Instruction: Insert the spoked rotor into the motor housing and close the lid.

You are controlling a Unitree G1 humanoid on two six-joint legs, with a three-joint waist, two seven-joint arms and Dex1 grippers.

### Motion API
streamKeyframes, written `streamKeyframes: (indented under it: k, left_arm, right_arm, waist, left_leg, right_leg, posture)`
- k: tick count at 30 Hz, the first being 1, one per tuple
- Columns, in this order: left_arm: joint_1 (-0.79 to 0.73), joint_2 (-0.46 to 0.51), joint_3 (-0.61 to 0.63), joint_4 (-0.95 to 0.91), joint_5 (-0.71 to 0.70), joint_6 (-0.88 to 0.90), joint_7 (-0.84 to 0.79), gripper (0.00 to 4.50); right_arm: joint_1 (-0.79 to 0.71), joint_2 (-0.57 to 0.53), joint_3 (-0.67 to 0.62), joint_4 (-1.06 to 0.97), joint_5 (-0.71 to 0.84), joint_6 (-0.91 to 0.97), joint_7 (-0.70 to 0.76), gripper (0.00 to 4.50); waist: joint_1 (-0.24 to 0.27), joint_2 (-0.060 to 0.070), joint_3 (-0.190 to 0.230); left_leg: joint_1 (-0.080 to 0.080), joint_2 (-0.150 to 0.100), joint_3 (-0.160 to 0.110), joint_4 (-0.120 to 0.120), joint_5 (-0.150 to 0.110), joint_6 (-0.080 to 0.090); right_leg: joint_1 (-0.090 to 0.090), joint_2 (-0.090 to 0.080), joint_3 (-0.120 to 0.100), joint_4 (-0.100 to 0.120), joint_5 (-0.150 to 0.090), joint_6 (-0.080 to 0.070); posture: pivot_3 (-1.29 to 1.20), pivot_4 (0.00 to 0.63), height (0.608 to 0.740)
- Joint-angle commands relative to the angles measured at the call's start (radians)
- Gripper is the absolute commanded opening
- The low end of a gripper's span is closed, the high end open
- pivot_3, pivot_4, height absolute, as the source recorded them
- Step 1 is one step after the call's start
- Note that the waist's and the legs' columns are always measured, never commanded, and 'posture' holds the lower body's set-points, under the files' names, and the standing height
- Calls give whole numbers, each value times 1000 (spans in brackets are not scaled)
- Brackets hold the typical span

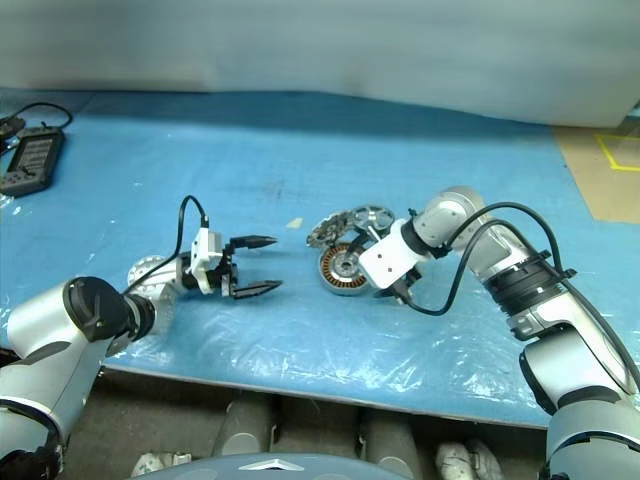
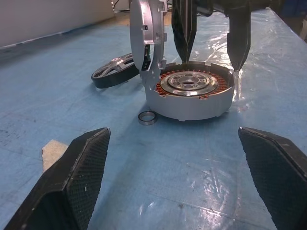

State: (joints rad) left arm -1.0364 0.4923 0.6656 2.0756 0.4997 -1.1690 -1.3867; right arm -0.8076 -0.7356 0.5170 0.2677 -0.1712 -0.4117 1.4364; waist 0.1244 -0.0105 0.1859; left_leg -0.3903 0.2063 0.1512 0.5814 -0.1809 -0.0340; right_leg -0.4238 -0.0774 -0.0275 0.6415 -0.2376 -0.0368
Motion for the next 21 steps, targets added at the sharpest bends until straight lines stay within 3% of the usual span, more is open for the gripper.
streamKeyframes:
  k: [1,13,16,21]
  left_arm:
    - [-3,2,1,19,-8,-12,2,4500]
    - [0,-2,-1,19,-10,-17,13,4500]
    - [0,-4,-2,19,-10,-19,16,4500]
    - [6,-6,-1,19,-9,-26,24,4500]
  right_arm:
    - [-21,9,-5,6,-7,-29,5,4464]
    - [-4,41,28,84,-65,-65,3,4464]
    - [-7,57,40,112,-80,-72,-2,3908]
    - [-4,68,40,113,-77,-65,6,2255]
  waist:
    - [0,0,0]
    - [0,0,0]
    - [0,0,0]
    - [1,-1,0]
  left_leg:
    - [0,0,0,0,0,0]
    - [0,0,0,0,0,0]
    - [0,0,0,0,0,0]
    - [1,0,0,0,0,0]
  right_leg:
    - [0,0,0,0,0,0]
    - [0,0,0,0,0,0]
    - [0,0,0,0,0,0]
    - [0,0,0,0,0,0]
  posture:
    - [0,150,740]
    - [0,150,740]
    - [0,150,740]
    - [0,150,740]
